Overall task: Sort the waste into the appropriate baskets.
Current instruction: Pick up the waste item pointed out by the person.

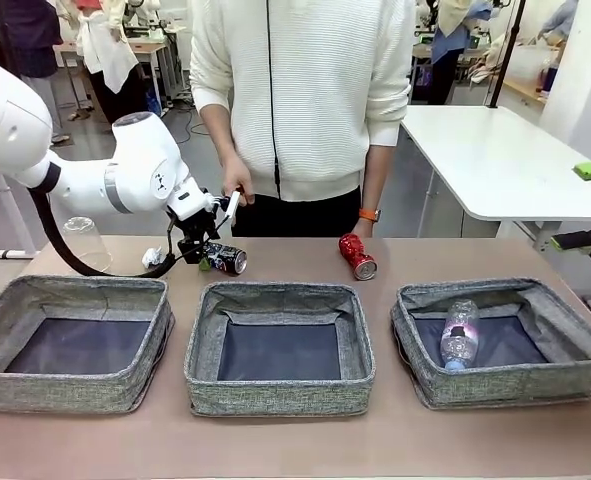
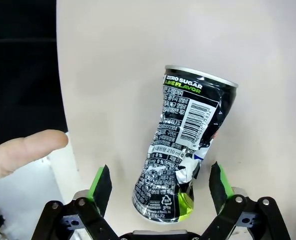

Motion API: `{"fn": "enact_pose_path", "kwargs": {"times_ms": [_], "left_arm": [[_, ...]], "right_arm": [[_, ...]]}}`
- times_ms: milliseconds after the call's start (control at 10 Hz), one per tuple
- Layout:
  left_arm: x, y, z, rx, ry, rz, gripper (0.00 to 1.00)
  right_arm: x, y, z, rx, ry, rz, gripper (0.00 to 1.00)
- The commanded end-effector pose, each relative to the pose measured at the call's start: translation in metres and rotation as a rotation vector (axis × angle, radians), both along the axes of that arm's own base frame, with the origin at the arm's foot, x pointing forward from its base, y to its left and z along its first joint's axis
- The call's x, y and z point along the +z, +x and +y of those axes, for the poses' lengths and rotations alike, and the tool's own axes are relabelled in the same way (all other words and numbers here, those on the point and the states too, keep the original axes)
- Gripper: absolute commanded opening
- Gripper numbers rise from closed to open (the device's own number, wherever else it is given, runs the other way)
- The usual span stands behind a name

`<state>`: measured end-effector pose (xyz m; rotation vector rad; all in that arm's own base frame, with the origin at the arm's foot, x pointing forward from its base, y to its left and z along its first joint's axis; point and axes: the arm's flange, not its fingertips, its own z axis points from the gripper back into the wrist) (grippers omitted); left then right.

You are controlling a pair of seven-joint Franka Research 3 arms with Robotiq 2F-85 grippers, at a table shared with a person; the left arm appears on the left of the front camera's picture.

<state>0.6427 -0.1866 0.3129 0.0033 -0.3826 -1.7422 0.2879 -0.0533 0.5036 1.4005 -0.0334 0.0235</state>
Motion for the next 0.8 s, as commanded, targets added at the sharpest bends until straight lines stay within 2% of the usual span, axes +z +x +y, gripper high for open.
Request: {"fn": "enact_pose_path", "kwargs": {"times_ms": [0,100,200,300,500,600,700], "left_arm": [[0.0041,0.0051,0.0055,-0.029,-0.02,0.024,1.0],[0.0037,0.0047,0.0057,-0.026,-0.006,0.045,0.51],[0.004,0.0037,0.0058,-0.03,-0.013,0.046,0.42],[0.0045,0.0031,0.0061,-0.032,-0.014,0.043,0.0],[0.0087,0.0013,0.0075,-0.026,-0.027,0.035,0.0],[0.0113,-0.0005,0.0084,-0.017,-0.022,0.025,0.16],[0.0134,-0.0024,0.0095,-0.021,-0.004,0.026,0.05]], "right_arm": [[0.0039,0.0012,-0.0011,0.006,0.017,-0.017,1.0],[0.0039,0.0012,-0.0011,0.006,0.017,-0.017,1.0],[0.0039,0.0012,-0.0011,0.006,0.017,-0.017,1.0],[0.0039,0.0012,-0.0011,0.006,0.017,-0.017,1.0],[0.0039,0.0012,-0.0011,0.006,0.017,-0.017,1.0],[0.0039,0.0012,-0.0011,0.006,0.017,-0.017,1.0],[0.0039,0.0012,-0.0011,0.006,0.017,-0.017,1.0]]}}
